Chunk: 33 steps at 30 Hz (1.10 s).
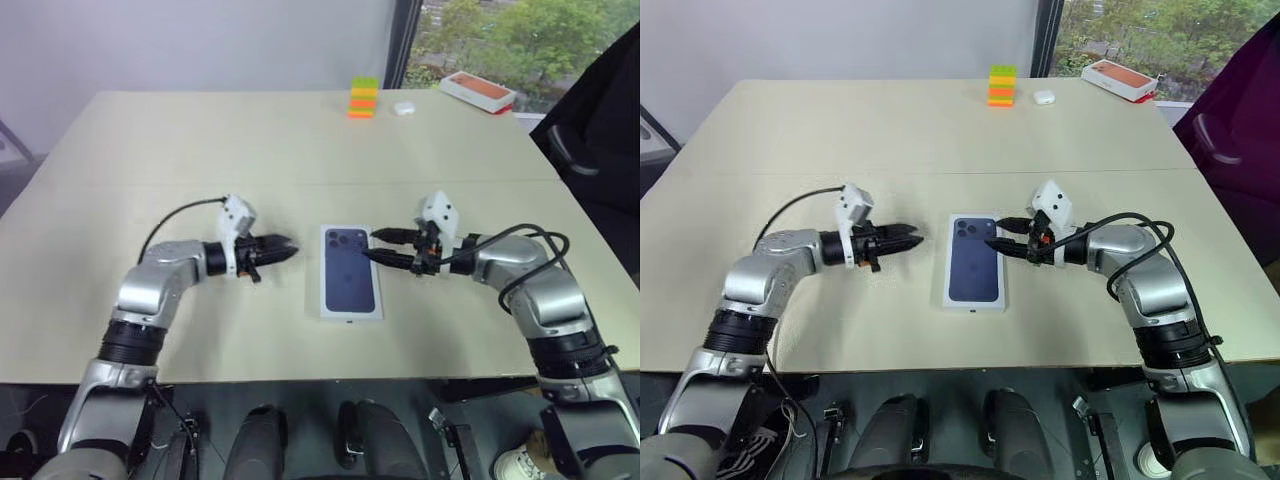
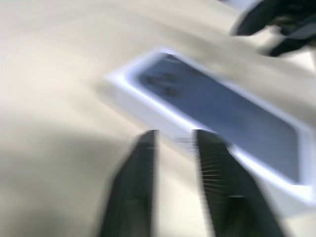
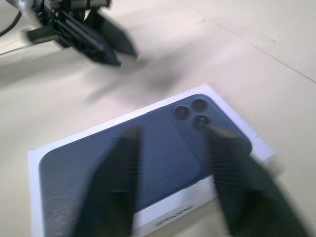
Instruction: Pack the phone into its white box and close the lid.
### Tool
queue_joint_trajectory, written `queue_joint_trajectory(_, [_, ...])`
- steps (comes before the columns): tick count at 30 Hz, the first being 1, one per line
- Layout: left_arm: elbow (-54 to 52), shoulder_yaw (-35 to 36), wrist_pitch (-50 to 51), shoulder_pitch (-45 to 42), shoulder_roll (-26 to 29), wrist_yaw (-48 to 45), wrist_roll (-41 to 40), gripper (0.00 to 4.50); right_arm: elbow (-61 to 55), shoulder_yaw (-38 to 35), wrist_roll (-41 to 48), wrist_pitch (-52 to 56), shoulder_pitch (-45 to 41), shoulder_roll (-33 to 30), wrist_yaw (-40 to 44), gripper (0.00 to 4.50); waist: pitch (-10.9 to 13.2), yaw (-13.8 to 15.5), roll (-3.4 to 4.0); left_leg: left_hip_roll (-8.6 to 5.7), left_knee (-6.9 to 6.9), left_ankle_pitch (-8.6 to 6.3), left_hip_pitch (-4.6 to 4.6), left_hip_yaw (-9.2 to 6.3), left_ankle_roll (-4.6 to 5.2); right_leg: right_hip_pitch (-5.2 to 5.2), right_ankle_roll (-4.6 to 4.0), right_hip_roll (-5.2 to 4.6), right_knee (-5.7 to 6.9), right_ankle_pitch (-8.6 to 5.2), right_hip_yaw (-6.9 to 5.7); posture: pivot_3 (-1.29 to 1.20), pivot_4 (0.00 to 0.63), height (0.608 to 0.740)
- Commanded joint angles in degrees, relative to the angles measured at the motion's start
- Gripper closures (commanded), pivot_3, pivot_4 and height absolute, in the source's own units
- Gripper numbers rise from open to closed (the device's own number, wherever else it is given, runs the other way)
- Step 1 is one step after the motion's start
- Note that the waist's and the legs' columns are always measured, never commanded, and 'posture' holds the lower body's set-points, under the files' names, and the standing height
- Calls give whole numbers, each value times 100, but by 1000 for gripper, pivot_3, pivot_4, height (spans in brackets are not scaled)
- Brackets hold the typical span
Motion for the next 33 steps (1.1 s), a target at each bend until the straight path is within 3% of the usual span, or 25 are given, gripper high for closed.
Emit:
queue_joint_trajectory(1, [175,367,-421,-56,148,-240,-124,1141,176,-227,70,-365,-195,-168,288,577,0,-1,-1,0,0,0,-2,2,0,-1,0,-1,-1,0,0,0,150,740])
queue_joint_trajectory(2, [226,464,-481,-35,218,-339,-188,550,276,-232,40,-471,-201,-266,429,9,0,0,0,0,1,0,-3,3,0,-2,0,-1,-3,0,0,0,150,740])
queue_joint_trajectory(3, [287,540,-604,-10,270,-399,-199,44,355,-242,37,-527,-210,-342,544,0,0,0,0,0,1,0,-4,5,0,-2,1,-2,-3,0,1,0,150,740])
queue_joint_trajectory(13, [760,1415,-1455,644,1095,-479,-50,11,1057,-486,6,-885,-146,-930,1201,0,1,-15,1,5,-3,-1,-3,7,1,-9,1,1,0,-1,2,0,150,740])
queue_joint_trajectory(17, [538,1607,-1751,1023,1294,-450,-37,11,1386,-649,67,-1156,-71,-1054,1362,0,2,-5,2,5,-3,-1,-5,13,0,-10,2,-4,-2,-1,2,0,150,740])
queue_joint_trajectory(23, [-46,1886,-1414,1670,1612,-646,-385,11,1495,-631,-28,-1372,55,-1252,1617,0,2,-2,3,6,-3,-1,-4,18,0,-11,1,-7,-2,-1,6,0,150,740])
queue_joint_trajectory(33, [46,2186,-2094,2129,1993,-966,-280,11,1350,-558,-272,-1829,383,-1429,1719,0,5,9,7,9,-6,-1,-5,21,-1,-18,3,-5,-1,-3,6,0,150,740])
